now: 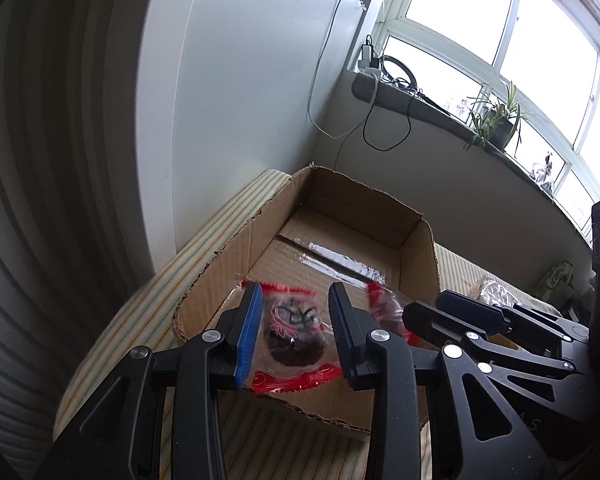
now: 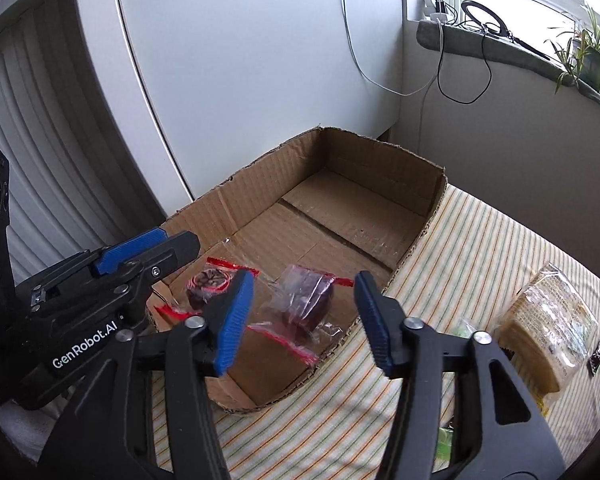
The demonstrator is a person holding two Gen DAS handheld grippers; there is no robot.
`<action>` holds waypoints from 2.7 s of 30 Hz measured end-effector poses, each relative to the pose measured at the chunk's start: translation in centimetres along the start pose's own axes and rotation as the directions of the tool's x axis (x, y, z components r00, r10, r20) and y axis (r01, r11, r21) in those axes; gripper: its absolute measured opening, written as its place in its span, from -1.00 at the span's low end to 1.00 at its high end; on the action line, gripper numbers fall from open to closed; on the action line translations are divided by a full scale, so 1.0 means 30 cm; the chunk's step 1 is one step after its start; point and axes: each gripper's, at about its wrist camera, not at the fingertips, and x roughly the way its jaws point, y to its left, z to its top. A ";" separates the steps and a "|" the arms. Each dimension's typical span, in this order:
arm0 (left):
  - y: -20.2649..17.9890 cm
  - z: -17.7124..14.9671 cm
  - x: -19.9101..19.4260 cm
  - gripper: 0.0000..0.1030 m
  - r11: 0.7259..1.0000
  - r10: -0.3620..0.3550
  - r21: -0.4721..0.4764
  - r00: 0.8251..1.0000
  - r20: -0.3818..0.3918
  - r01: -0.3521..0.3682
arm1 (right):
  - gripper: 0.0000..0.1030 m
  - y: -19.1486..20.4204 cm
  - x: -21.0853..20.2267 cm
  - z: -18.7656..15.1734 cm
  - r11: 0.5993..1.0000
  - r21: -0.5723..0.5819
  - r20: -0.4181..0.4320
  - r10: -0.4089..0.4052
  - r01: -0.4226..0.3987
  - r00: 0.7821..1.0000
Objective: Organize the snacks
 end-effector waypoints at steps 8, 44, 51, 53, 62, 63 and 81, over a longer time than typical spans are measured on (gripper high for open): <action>0.017 0.005 -0.029 -0.29 1.000 0.001 -0.019 1.000 0.018 -0.001 | 0.23 -0.022 -0.060 -0.013 1.000 0.010 0.020 -0.018 0.018 1.000; -0.471 -0.251 -0.019 -0.28 0.946 -0.237 0.165 0.942 -0.236 0.279 | 0.33 -0.564 -0.402 -0.394 0.993 0.057 -0.036 -0.101 0.103 0.994; -0.543 -0.211 0.111 -0.28 0.932 -0.256 0.171 0.915 -0.311 0.319 | 0.18 -0.602 -0.342 -0.405 0.997 0.062 -0.072 -0.046 0.051 0.996; -0.552 -0.204 0.157 -0.28 0.930 -0.263 0.156 0.900 -0.348 0.332 | 0.14 -0.621 -0.327 -0.404 0.996 0.079 -0.081 -0.023 0.029 0.996; -0.538 -0.220 0.264 -0.28 0.941 -0.241 0.109 0.862 -0.447 0.319 | 0.11 -0.654 -0.259 -0.387 0.993 0.107 -0.109 0.068 -0.056 0.992; -0.539 -0.221 0.261 -0.28 0.940 -0.239 0.114 0.861 -0.450 0.320 | 0.11 -0.654 -0.253 -0.386 0.992 0.111 -0.110 0.075 -0.062 0.991; -0.624 -0.345 0.159 -0.28 0.860 -0.099 0.420 0.902 -0.420 0.290 | 0.00 -0.604 -0.205 -0.425 0.997 0.051 -0.175 0.072 -0.064 0.982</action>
